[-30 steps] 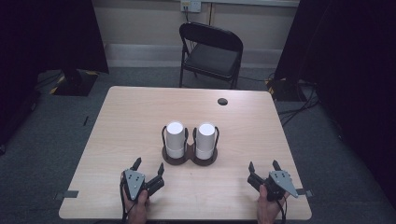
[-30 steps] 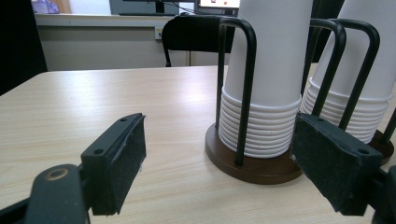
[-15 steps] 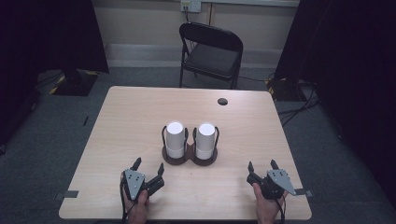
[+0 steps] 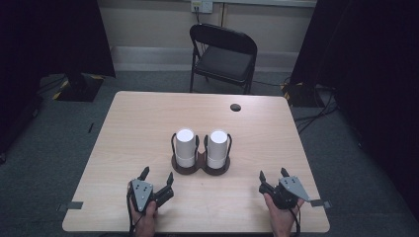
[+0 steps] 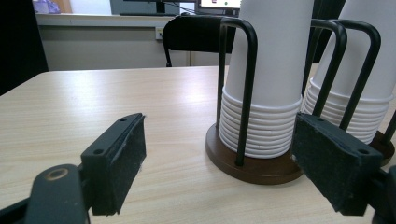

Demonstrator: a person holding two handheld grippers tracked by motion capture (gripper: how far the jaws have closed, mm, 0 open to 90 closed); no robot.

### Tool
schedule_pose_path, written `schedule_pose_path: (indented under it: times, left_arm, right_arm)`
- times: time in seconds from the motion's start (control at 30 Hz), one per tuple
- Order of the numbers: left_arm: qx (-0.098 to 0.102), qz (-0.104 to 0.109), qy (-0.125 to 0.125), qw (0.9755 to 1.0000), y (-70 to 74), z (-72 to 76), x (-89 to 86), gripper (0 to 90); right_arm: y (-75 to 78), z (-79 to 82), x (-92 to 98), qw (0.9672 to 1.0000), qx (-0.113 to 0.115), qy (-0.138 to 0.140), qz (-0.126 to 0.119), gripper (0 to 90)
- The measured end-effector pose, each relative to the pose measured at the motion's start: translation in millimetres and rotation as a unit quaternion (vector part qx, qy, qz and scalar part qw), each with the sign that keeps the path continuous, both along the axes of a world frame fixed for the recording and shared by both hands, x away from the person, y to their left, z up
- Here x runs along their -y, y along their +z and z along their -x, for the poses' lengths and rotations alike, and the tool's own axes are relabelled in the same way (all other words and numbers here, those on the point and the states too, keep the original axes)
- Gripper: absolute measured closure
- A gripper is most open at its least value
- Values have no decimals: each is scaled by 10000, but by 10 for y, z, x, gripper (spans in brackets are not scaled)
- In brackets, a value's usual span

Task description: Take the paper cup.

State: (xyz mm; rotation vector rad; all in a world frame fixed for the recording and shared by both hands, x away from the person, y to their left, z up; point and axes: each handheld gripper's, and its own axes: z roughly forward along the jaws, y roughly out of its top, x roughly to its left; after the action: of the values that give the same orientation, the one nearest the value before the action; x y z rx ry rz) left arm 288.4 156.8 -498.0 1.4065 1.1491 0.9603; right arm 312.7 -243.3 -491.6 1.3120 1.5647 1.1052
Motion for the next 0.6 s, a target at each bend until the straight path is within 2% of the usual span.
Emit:
schedule_pose_path:
  times: [0.3,0.6]
  left_arm:
    - [15,-1,11,10000,-1,3,0,179]
    - [15,2,4,10000,-1,2,0,179]
  right_arm:
    - [27,-7,-20,9992,-131,328,-163,241]
    - [97,-14,-78,9982,0,539,-276,256]
